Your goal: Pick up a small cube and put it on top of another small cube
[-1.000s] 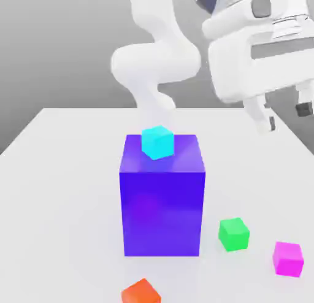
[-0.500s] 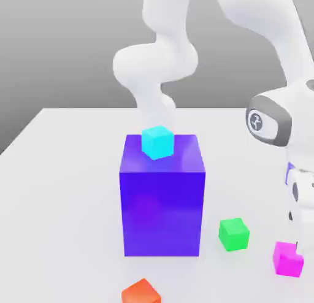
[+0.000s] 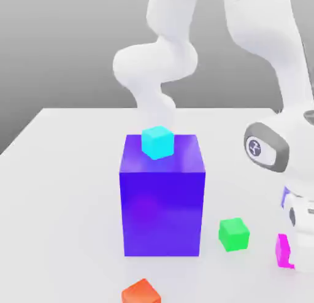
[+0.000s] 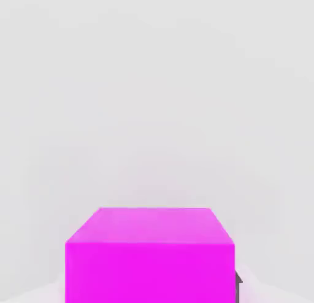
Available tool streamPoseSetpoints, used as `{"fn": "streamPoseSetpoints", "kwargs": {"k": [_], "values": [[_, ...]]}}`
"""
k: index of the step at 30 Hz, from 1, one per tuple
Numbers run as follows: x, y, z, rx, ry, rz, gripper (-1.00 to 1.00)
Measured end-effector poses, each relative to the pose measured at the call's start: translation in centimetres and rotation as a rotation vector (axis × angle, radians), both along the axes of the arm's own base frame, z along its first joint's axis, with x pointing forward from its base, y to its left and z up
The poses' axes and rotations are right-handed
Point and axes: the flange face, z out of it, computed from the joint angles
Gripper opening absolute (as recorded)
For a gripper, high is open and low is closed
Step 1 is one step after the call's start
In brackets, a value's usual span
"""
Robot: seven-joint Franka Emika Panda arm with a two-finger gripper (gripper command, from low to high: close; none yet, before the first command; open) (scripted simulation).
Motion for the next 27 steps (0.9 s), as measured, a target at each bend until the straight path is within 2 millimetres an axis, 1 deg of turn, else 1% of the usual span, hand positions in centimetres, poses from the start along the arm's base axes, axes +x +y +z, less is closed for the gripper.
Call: {"fn": "streamPoseSetpoints", "kwargs": {"k": [3, 6, 9, 12, 14, 17, 24, 25, 27], "values": [[-0.8, -2.2, 2.5, -0.016, -0.014, 0.150, -1.00], [-2.0, -4.8, 4.2, -0.026, -0.019, 0.318, -1.00], [-3.7, -7.2, 5.2, -0.025, -0.013, 0.490, -1.00], [-6.0, -8.9, 5.6, -0.010, -0.001, 0.680, -1.00], [-6.8, -9.3, 5.2, 0.001, 0.002, 0.748, -1.00], [-6.9, -9.1, 3.9, 0.009, 0.002, 0.772, -1.00], [-7.0, -9.3, -0.2, 0.006, 0.003, 0.772, -1.00], [-7.1, -9.4, -0.8, 0.004, 0.003, 0.770, 1.00], [-7.1, -9.4, -0.8, 0.004, 0.004, 0.770, 1.00]]}}
